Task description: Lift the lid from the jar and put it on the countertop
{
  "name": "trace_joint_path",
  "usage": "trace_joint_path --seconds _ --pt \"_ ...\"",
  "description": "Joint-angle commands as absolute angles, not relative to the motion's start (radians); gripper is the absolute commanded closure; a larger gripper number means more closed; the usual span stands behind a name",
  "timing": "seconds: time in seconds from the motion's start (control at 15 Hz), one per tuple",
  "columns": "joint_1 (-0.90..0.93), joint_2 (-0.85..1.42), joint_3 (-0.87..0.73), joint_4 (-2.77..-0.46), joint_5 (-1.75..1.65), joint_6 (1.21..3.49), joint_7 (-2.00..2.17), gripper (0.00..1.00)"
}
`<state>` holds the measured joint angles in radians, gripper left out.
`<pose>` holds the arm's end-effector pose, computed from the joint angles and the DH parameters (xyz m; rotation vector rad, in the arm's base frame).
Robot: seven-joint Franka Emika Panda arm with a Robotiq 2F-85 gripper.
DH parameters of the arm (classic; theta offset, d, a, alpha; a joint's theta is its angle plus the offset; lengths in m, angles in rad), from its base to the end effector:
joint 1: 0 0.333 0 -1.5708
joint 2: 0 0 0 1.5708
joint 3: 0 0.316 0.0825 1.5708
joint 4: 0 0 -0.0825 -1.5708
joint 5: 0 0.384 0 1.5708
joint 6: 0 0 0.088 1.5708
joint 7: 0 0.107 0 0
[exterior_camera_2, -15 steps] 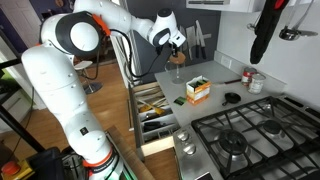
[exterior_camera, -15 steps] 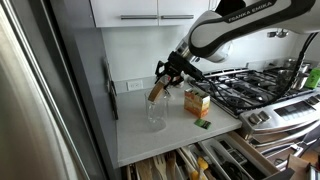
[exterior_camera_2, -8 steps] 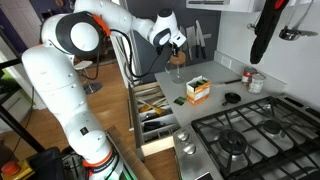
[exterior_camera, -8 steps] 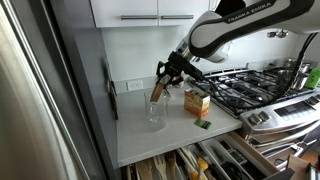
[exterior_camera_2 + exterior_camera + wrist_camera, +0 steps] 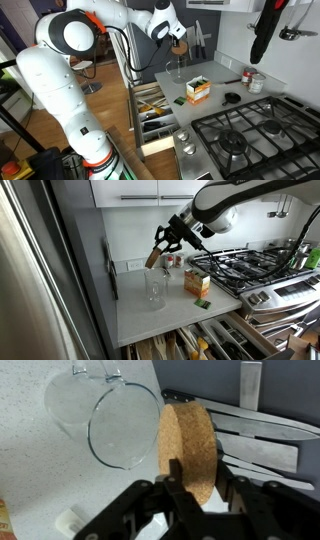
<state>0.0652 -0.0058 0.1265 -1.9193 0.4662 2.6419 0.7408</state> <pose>0.5971 0.1042 0.5742 -2.2016 1.0310 -0.6089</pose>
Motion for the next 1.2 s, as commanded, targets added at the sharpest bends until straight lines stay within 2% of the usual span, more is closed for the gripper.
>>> trace_joint_path --seconds 0.0,0.53,0.87,1.13 --pt "0.070 -0.101 0.102 -1.969 0.562 2.639 0.659 0.87" --pt "0.078 -0.350 -0.020 -2.140 0.911 2.402 0.141 0.87" --pt "0.040 -0.447 -0.098 -2.279 0.935 2.187 -0.078 0.87" --pt "0.006 -0.443 -0.096 -2.368 0.886 2.141 -0.172 0.87"
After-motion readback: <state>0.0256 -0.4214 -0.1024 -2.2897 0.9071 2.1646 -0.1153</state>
